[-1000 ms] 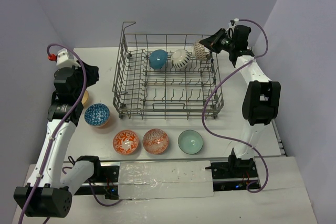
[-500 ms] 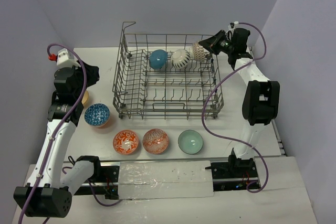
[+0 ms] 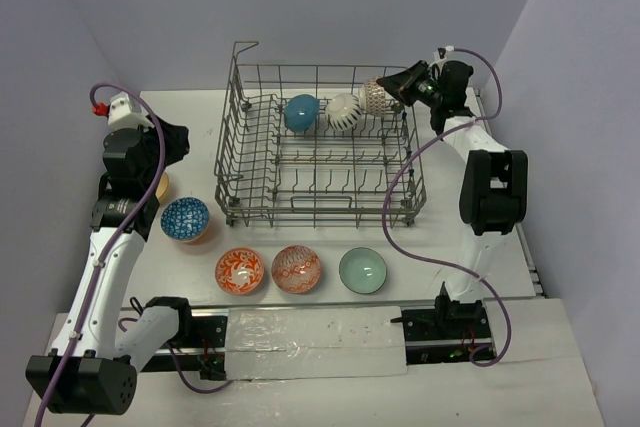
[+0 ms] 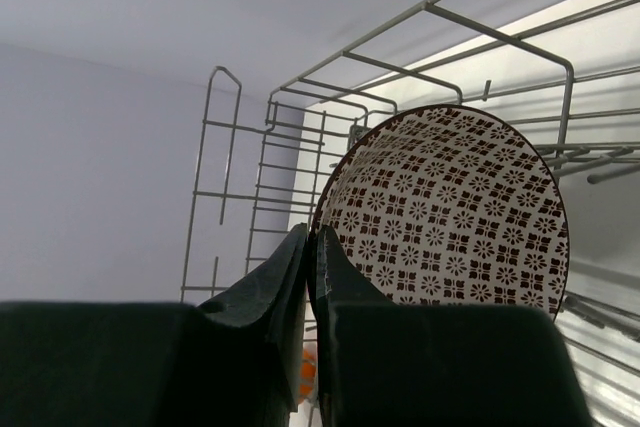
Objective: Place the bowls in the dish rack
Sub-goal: Turn the bowl upside down over the dish rack.
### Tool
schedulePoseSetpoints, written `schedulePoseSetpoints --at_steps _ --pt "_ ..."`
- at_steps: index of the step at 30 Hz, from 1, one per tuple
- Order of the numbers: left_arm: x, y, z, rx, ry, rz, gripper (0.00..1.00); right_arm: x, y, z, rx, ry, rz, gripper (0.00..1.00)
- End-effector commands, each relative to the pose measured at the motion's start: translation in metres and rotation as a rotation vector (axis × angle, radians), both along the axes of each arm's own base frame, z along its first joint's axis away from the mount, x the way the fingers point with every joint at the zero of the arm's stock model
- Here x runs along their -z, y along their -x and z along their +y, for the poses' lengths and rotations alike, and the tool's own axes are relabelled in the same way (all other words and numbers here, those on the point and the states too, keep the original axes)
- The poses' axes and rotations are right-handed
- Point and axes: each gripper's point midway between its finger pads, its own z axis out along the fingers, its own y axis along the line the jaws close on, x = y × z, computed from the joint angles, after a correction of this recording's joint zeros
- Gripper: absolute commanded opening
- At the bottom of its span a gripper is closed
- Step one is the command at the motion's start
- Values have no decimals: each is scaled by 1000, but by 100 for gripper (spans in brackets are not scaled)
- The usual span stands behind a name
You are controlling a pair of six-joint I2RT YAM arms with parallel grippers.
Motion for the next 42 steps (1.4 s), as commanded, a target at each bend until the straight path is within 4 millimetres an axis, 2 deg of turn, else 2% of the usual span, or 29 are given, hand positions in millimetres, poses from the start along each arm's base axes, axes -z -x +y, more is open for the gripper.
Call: schedulePoseSetpoints --at_steps 1,17,29,34,38,42 --pt "-11 -1 -4 14 13 -44 29 -29 -4 5 -17 -33 -134 0" --pt "-11 -1 -1 1 0 -40 29 -7 -4 5 -26 -38 -136 0" --pt "-10 -2 3 -17 -16 -34 29 17 1 -14 -23 -13 -112 0" --pt "-8 -3 5 -28 -27 -25 30 33 3 -20 -25 -7 -89 0" --pt "-7 -4 6 -30 -31 -18 30 45 4 -22 -26 0 -71 0" --pt "-6 -5 6 -30 -31 -14 30 49 7 -24 -24 14 -71 0"
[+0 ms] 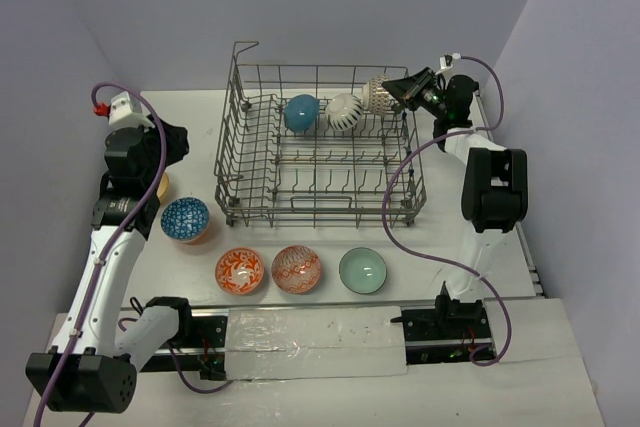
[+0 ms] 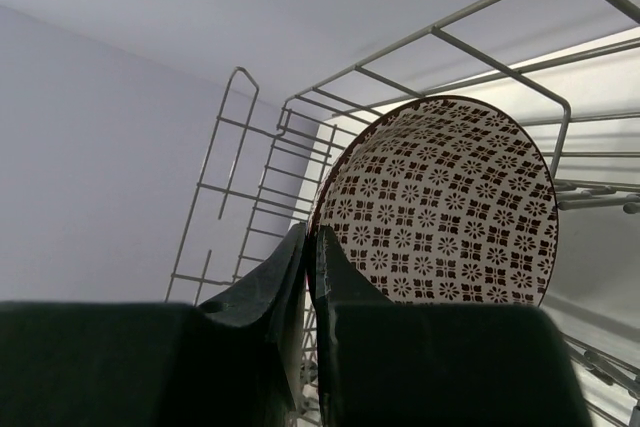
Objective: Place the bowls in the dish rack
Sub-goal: Turn the bowl upside down over the dish rack.
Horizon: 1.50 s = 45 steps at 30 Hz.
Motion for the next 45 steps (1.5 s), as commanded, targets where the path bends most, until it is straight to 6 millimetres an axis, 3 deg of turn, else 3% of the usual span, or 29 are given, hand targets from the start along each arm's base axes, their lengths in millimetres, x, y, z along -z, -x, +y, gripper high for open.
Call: schedulePoseSetpoints --at_steps 1,15,30,36,43,45 --pt "-12 -3 1 -3 -16 -32 30 37 5 -7 -10 35 68 0" --pt "-12 -3 -3 15 -8 -33 30 59 10 -11 8 112 111 0" --pt "-13 -2 -3 14 -7 -36 30 59 16 -16 37 98 137 0" --pt "-12 -2 -3 14 -7 -33 30 59 17 -18 41 97 140 13" --pt "-11 -3 -3 16 -7 -30 30 60 18 -26 62 101 143 14" --pt "-11 -3 -3 16 -5 -30 30 60 18 -27 63 105 142 19"
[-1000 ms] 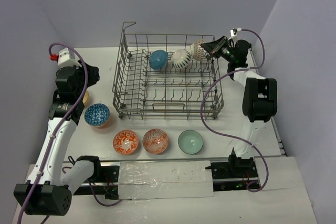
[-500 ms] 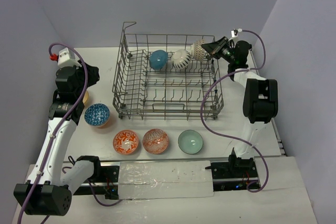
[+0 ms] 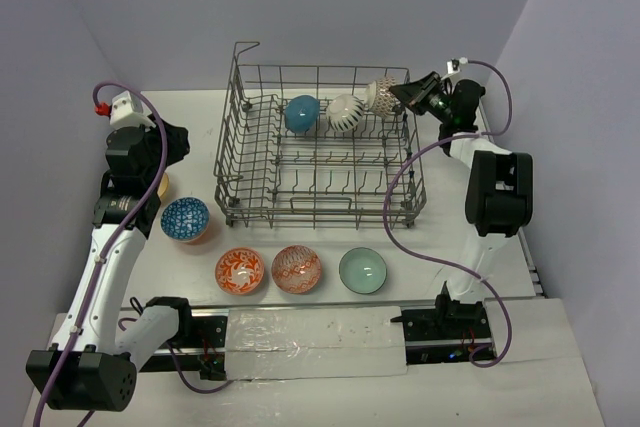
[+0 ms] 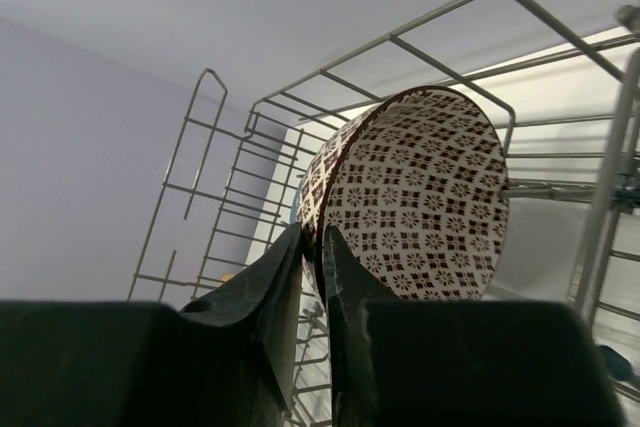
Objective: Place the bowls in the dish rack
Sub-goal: Turn the bowl upside down over the dish rack.
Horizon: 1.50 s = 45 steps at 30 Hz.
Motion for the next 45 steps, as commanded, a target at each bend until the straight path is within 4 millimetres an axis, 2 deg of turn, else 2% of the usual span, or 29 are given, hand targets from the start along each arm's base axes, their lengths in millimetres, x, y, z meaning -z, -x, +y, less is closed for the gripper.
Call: schedulePoseSetpoints --at_steps 1,20,28,33,45 --pt "-14 -2 -3 17 -5 -40 30 49 12 -10 21 33 166 20" --pt "-14 -1 -4 21 -4 -38 30 48 12 -10 1 44 176 36" --pt "-14 -1 -5 26 -4 -38 30 47 13 -9 -10 45 180 48" --pt "-15 0 -5 26 -4 -40 30 41 12 -8 -19 58 175 63" --pt "-15 -1 -6 27 -2 -40 30 32 16 -19 36 169 238 66"
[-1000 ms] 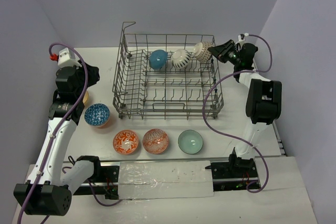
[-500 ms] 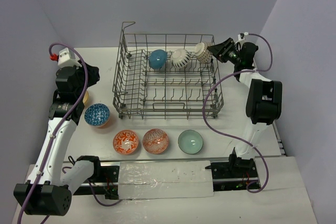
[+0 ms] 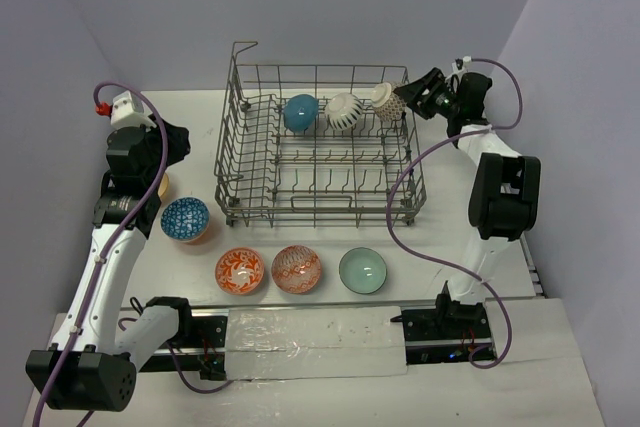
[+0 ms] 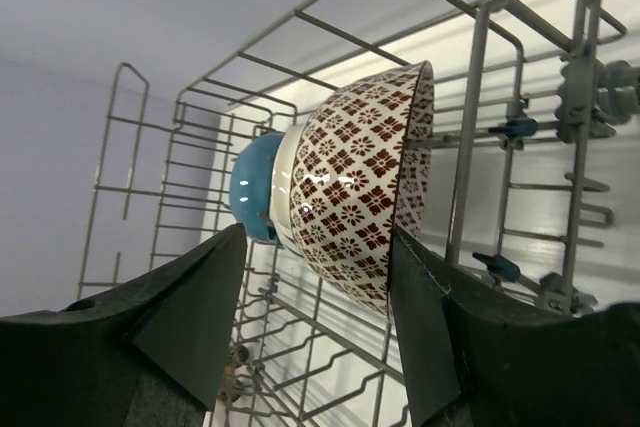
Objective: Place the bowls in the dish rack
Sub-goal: Turn the bowl upside down over the dish rack.
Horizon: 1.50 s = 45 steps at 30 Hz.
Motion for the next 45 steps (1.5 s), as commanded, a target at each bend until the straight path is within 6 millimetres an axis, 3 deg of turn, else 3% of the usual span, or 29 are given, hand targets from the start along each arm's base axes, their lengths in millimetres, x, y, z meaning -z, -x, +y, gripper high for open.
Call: schedulePoseSetpoints --at_steps 1,28,45 --pt "-15 -1 -4 22 -2 -39 30 9 14 4 -5 65 96 66" --pt "-13 -2 -4 20 -5 -28 31 -8 18 2 -33 136 109 66" --pt "-13 -2 -4 20 -5 -22 31 -51 16 -4 0 232 84 66"
